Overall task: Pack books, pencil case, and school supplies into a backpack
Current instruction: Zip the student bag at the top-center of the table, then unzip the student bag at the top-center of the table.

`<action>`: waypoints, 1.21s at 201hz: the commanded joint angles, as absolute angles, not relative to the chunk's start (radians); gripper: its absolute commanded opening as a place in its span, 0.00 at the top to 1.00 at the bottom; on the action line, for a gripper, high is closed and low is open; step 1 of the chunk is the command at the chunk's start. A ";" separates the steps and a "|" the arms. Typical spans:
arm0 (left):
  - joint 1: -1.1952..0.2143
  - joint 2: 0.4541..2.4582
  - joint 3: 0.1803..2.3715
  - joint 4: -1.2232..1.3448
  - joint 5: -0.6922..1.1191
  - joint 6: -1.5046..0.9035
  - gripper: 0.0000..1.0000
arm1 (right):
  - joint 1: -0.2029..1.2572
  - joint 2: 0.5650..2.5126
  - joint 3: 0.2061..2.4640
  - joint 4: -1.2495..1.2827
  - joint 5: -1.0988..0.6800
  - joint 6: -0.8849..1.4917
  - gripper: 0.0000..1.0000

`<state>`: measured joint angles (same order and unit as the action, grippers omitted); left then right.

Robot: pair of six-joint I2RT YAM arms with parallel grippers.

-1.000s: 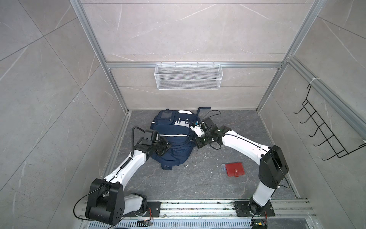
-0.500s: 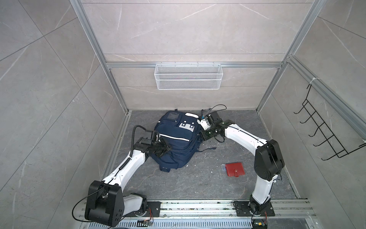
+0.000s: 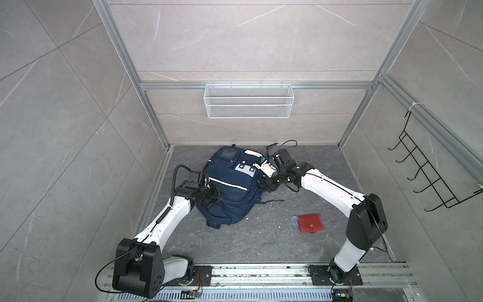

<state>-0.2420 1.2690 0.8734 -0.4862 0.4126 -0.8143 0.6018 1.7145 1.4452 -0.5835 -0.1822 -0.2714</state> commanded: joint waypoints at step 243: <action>-0.259 1.295 0.884 -0.460 0.512 -0.761 1.00 | 0.637 2.046 1.675 -0.572 -0.474 -0.436 0.26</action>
